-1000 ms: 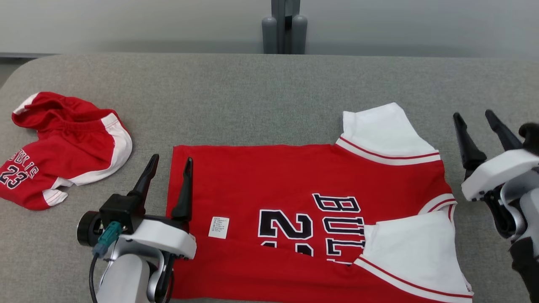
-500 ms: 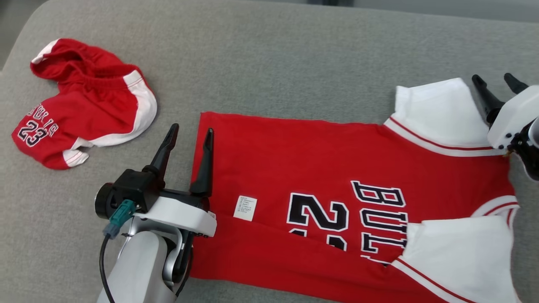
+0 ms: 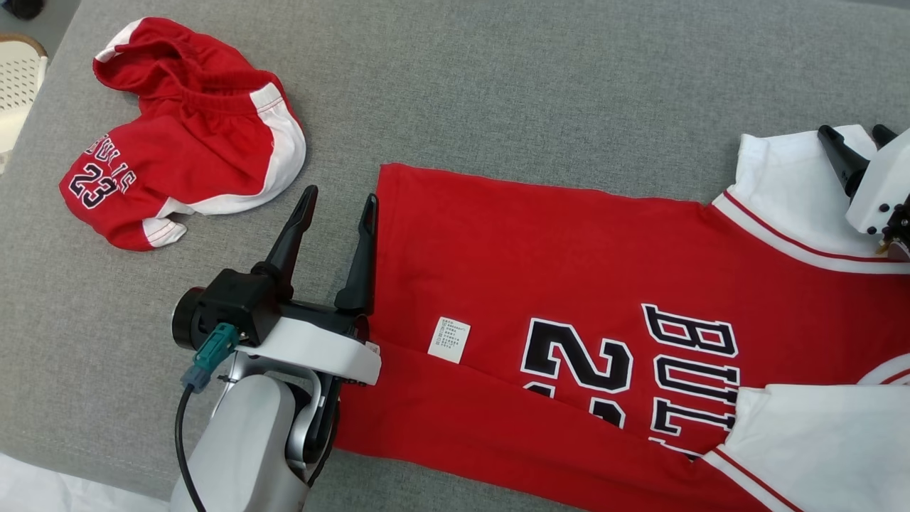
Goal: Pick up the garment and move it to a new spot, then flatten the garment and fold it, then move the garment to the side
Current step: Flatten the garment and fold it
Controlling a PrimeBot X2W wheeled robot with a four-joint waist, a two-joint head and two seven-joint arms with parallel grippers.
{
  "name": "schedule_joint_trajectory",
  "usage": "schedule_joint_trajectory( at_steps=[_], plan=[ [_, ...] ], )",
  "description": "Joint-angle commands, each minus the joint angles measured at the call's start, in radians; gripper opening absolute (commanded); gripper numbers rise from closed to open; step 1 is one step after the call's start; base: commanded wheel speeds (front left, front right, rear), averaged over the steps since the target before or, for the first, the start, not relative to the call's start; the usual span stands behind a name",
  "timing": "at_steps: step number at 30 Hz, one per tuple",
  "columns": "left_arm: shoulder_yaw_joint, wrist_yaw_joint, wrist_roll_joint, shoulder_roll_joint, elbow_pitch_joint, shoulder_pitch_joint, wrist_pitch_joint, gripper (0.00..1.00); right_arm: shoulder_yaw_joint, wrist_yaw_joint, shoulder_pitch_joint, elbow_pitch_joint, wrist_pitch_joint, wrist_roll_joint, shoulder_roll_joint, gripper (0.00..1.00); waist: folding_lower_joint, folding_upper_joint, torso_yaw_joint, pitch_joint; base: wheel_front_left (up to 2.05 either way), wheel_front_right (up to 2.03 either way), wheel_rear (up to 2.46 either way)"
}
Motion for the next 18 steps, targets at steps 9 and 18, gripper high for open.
schedule_joint_trajectory(
  at_steps=[9,18],
  plan=[
    [0.020,0.009,0.007,0.004,0.001,-0.025,-0.004,1.00,0.078,0.000,-0.015,0.009,-0.016,0.063,-0.012,0.00,0.0000,0.0000,-0.013,0.011,0.00,0.00,0.00],
    [-0.022,-0.032,0.023,0.004,0.202,-0.139,0.000,1.00,0.151,0.000,-0.029,-0.031,-0.082,0.125,-0.015,0.00,0.0000,0.0000,-0.048,0.021,0.00,0.00,0.00]
  ],
)
